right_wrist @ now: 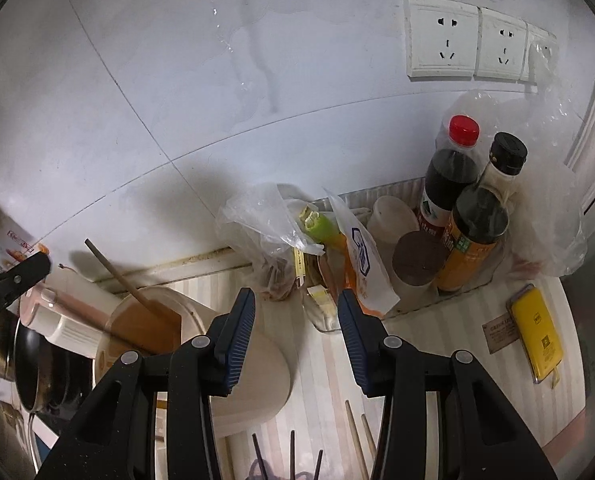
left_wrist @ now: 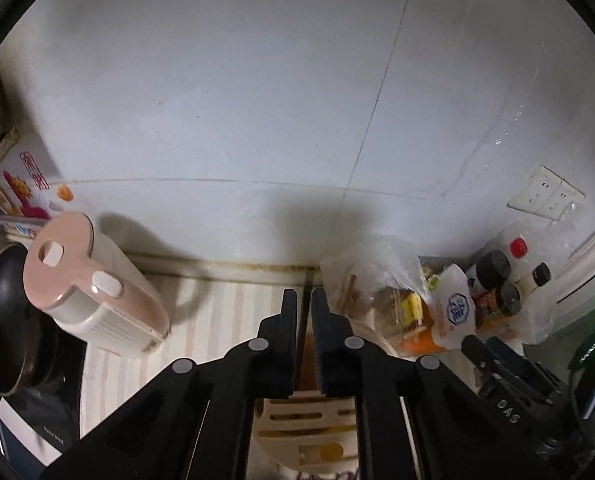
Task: Organize utensils
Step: 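Lower both chopsticks into the beige holder and open both tools, then grasp a light wooden chopstick with the left tool while the right tool grasps a dark chopstick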
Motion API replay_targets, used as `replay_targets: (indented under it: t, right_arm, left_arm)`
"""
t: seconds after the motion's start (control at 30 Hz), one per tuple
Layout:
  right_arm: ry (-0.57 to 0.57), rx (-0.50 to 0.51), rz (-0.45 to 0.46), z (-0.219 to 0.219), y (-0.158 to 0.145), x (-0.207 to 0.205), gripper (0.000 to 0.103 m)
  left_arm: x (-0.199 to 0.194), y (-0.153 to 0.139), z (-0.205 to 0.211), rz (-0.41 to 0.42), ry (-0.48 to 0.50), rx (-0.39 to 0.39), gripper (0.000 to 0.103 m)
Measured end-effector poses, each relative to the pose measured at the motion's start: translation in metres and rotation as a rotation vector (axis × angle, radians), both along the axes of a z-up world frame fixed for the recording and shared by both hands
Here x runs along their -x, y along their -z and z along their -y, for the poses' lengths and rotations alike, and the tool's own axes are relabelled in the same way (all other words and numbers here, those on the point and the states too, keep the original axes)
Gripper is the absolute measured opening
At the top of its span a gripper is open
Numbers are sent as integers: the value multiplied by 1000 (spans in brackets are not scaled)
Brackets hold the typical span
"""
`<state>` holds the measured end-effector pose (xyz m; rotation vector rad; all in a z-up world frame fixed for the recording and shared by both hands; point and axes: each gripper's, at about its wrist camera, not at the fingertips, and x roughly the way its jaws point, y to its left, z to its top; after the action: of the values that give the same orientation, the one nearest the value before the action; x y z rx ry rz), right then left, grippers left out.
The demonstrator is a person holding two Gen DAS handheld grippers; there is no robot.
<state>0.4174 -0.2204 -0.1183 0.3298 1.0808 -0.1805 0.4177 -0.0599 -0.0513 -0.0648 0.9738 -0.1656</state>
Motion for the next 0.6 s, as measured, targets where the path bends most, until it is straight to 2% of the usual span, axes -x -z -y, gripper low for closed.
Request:
replay_targets:
  t: [0.07, 0.1, 0.13, 0.17, 0.2, 0.27, 0.3, 0.33, 0.37, 0.47, 0.6]
  right_arm:
    - [-9, -6, -12, -1, 0, 1, 45]
    - [-10, -10, -17, 0, 0, 3, 48]
    - [-8, -16, -19, 0, -1, 6, 53]
    - [-5, -26, -20, 0, -2, 9, 55]
    - [-3, -32, -20, 0, -3, 13, 58]
    - [-3, -41, -11, 0, -5, 24, 64]
    - [-7, -41, -5, -1, -5, 31, 69]
    - [-12, -40, -2, -3, -5, 38, 74]
    - [-20, -36, -7, -4, -3, 46, 77]
    - [-47, -41, -54, -9, 13, 68, 79]
    - [-60, -72, -155, -14, 50, 94, 78]
  left_arm:
    - [14, -10, -6, 37, -17, -10, 11]
    - [22, -13, -11, 50, -24, -9, 23]
    - [27, -15, -14, 58, -33, -7, 49]
    - [35, -16, -20, 73, -54, -7, 65]
    - [46, -17, -29, 95, -83, -7, 88]
    - [68, -14, -45, 146, -126, 3, 90]
    - [75, -10, -50, 150, -138, 0, 93]
    - [84, -2, -55, 140, -151, -14, 103]
    - [89, 4, -58, 135, -153, -21, 103]
    - [108, 39, -62, 72, -150, -46, 103]
    - [130, 105, -57, -50, -149, -129, 103]
